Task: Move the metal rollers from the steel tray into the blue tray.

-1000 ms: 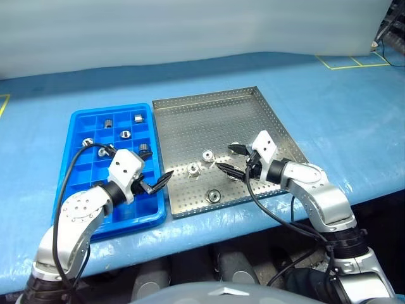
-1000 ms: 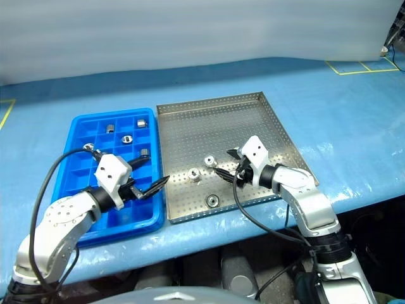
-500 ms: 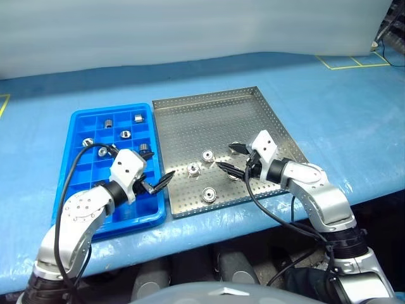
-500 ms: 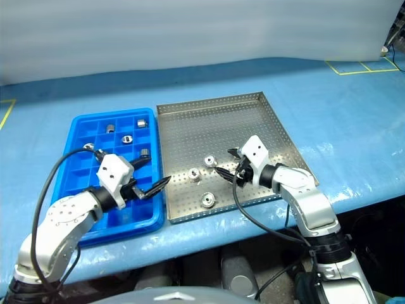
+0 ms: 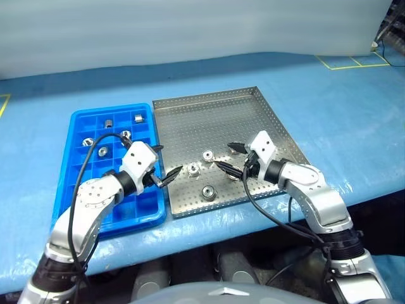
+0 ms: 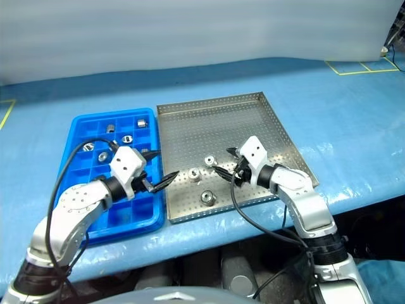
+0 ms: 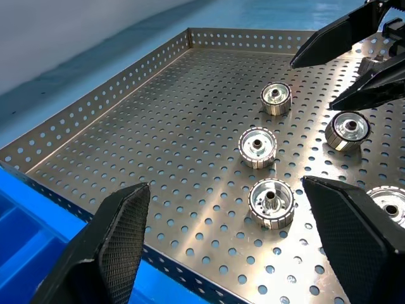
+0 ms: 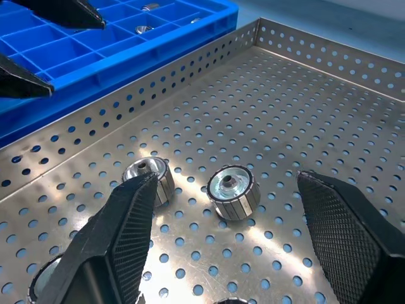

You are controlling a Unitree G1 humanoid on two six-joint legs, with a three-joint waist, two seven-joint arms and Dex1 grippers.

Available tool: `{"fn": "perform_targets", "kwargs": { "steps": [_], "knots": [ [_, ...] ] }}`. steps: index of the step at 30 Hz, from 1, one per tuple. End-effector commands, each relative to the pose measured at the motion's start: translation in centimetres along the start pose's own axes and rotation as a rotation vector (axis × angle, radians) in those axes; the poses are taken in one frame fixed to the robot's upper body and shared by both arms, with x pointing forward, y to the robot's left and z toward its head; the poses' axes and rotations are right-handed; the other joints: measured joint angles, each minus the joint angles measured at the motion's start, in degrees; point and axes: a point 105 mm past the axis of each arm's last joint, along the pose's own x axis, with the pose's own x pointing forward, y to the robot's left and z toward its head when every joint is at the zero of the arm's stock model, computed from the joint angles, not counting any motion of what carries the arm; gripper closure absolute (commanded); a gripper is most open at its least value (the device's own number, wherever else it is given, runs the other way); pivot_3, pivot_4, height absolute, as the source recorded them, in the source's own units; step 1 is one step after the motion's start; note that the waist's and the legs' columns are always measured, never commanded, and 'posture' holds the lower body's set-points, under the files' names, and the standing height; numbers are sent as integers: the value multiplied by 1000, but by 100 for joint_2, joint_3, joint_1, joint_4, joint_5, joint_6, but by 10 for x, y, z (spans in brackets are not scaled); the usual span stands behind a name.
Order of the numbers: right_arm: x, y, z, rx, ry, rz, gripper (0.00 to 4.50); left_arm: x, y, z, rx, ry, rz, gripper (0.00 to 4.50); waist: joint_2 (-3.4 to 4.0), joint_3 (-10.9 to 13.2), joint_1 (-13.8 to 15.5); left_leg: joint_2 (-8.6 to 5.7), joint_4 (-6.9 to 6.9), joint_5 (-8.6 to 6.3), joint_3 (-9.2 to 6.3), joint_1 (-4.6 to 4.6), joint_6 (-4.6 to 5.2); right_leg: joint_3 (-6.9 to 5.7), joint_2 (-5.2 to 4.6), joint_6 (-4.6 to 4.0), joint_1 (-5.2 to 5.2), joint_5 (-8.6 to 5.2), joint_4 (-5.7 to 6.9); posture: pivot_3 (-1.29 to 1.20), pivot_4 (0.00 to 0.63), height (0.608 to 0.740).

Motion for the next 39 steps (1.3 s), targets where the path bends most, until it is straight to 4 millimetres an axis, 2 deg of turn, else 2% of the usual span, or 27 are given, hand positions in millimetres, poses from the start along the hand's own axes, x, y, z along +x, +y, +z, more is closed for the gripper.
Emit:
{"fn": "perform_targets", "kwargs": {
  "steps": [1, 6, 11, 17, 23, 31, 34, 39],
  "knots": [
    [-2, 1, 9, -26, -43, -8, 805, 9, -3, 2, 62, 22, -33, 289, 0, 0, -27, 0, 0, 0, 0, 0, 0, 0, 0, 0, 0, 0, 0, -164, 150, 740],
    [0, 4, 9, -21, -47, -6, 805, 23, -11, -9, 172, 100, -117, 289, 0, 0, -63, 0, 0, 0, 0, 1, 0, 1, 1, 2, 0, 1, 0, -164, 150, 740],
    [1, 6, 8, -17, -51, -6, 805, 32, -8, -24, 240, 184, -130, 289, 2, -1, -65, 0, 1, 0, -1, 1, 0, 1, 2, 14, 1, 6, 1, -169, 150, 740],
    [1, 7, 8, -14, -56, -9, 805, 42, -10, -39, 220, 231, -137, 289, 15, -12, -107, 2, 3, 0, -1, 6, 0, 2, 3, 16, 4, 7, 4, -180, 150, 740],
    [1, 6, 9, -14, -63, -21, 805, 46, -9, -46, 193, 267, -131, 289, 45, -36, -170, 5, 8, 0, -2, 12, 0, 6, 8, 36, 6, 4, 11, -183, 150, 740],
    [4, 5, 9, -15, -74, -39, 805, 49, -7, -52, 187, 326, -146, 289, 46, -36, -347, 6, 28, 0, -12, 24, 0, 14, 13, 28, 6, -4, 58, -183, 150, 740],
    [4, 4, 11, -13, -84, -53, 764, 49, -2, -56, 221, 362, -134, 880, 46, -36, -390, 6, 31, 0, -14, 38, 0, 17, 16, 6, 8, -20, 79, -188, 150, 740],
    [3, 3, 11, -12, -86, -66, 764, 46, 4, -54, 206, 351, -108, 2553, 45, -35, -430, 6, 31, 1, -17, 80, 0, 23, 21, 0, 44, -26, 83, -192, 150, 740]
  ]
}}
